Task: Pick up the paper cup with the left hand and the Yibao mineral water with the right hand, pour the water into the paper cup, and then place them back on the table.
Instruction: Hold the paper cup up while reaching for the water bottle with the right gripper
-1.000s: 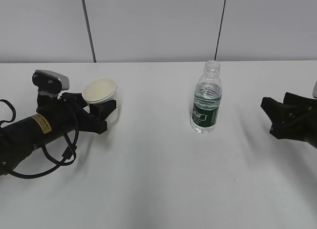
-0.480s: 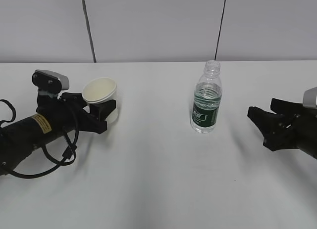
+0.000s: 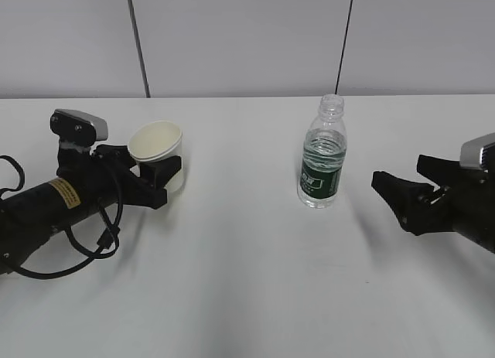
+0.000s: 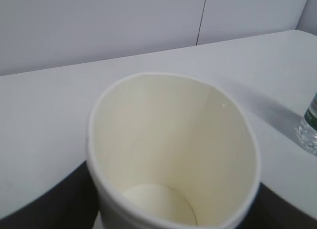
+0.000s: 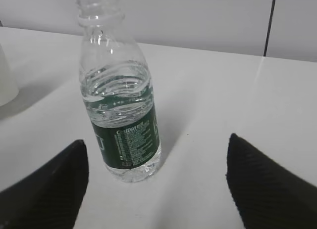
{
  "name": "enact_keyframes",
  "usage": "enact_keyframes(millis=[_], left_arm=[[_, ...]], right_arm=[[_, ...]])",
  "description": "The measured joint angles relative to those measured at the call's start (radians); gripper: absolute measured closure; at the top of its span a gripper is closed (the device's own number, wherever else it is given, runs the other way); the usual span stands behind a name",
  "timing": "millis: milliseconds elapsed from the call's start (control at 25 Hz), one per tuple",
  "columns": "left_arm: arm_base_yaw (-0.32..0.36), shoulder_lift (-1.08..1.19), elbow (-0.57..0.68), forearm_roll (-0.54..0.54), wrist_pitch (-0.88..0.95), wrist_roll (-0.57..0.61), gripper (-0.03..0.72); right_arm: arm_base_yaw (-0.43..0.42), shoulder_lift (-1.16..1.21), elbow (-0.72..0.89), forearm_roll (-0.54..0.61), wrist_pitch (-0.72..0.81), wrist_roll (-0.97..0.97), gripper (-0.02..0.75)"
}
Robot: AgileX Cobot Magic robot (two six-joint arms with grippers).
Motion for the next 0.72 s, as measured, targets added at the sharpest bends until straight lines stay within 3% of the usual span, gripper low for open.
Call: enact_keyframes(millis=[280, 720], left_arm=[[0.0, 0.0, 0.0, 0.0, 0.0, 0.0, 0.255], [0.0, 0.0, 0.0, 0.0, 0.0, 0.0, 0.255]], right_arm=[[0.0, 0.128, -0.086, -0.036, -0.001, -0.002, 0.091], [0.0, 0.145, -0.154, -0.063, -0.003, 0.031, 0.091]])
